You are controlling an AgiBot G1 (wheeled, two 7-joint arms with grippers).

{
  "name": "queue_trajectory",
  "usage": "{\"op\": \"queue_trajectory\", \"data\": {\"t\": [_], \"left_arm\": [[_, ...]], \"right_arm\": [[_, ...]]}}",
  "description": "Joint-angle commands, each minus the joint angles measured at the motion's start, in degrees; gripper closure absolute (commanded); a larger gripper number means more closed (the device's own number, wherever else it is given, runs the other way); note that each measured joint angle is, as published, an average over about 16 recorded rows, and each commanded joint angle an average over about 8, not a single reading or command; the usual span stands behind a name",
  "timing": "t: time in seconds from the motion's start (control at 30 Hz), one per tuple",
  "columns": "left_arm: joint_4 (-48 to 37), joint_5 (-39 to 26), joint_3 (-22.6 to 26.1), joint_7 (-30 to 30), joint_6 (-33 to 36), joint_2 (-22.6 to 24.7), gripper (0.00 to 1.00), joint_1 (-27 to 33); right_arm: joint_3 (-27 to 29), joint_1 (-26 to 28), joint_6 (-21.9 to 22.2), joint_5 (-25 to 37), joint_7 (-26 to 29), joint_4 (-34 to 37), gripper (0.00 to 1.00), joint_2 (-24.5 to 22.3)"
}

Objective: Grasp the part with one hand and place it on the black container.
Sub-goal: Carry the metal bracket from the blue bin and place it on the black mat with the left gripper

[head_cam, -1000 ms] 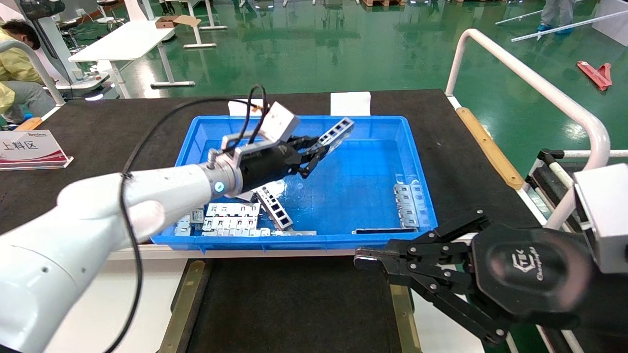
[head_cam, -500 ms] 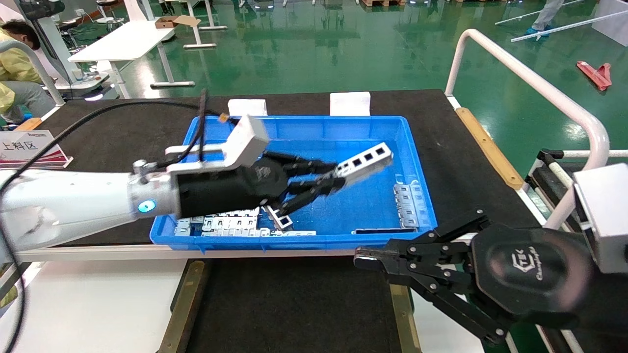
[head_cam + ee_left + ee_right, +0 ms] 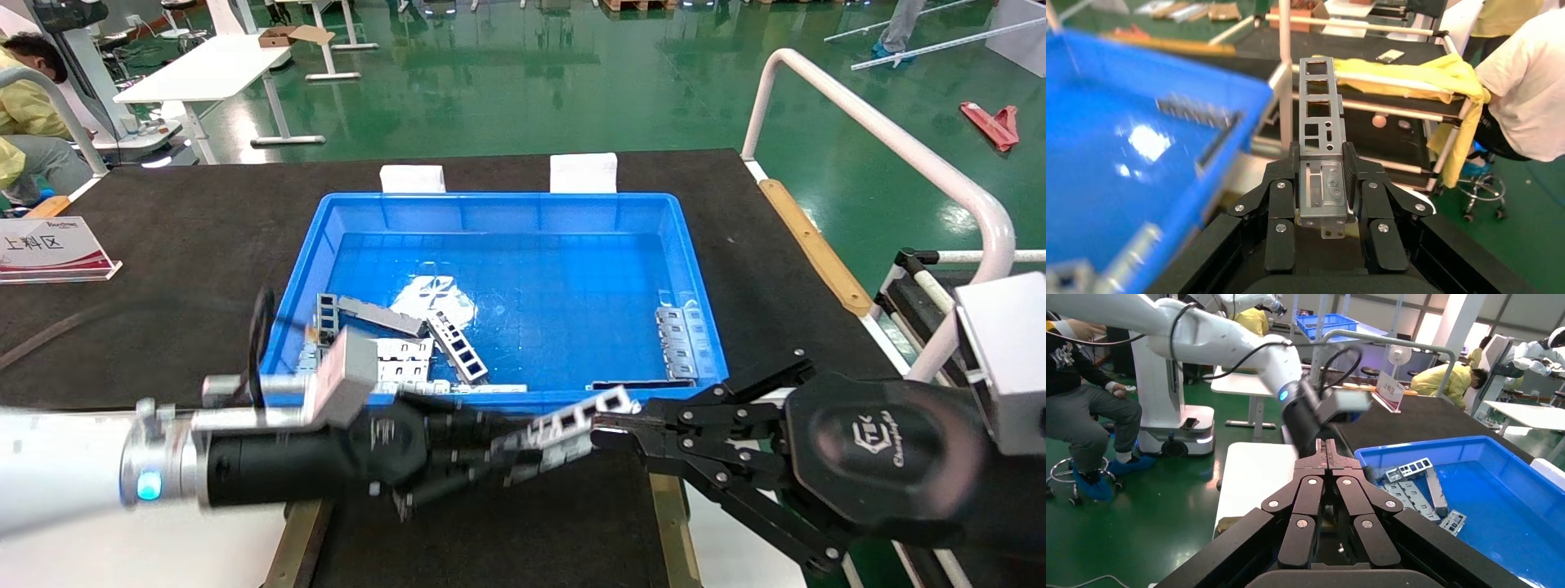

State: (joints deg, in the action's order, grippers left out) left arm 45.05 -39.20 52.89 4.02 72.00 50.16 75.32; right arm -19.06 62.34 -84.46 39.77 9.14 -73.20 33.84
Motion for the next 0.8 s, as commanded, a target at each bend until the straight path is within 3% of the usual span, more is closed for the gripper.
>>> {"op": "queue_trajectory", "data": {"t": [0.03, 0.4, 0.8], "left_arm": [[4.05, 0.51, 0.11, -1.59, -1.81, -2.05, 1.00, -2.94], [20.85, 1.83, 1.07, -7.42, -25.01, -7.10, 1.00, -19.12], [25.53, 4.23, 1.04, -10.64, -46.84, -2.16, 1.00, -29.13]], "right_arm": [[0.00, 0.00, 0.00, 0.00, 0.00, 0.00, 1.00, 0.00], [-0.02, 0.00, 0.01, -0.01, -0.01, 0.00, 1.00, -0.01], [-0.03, 0.01, 0.01, -0.02, -0.02, 0.00, 1.00, -0.01]]}}
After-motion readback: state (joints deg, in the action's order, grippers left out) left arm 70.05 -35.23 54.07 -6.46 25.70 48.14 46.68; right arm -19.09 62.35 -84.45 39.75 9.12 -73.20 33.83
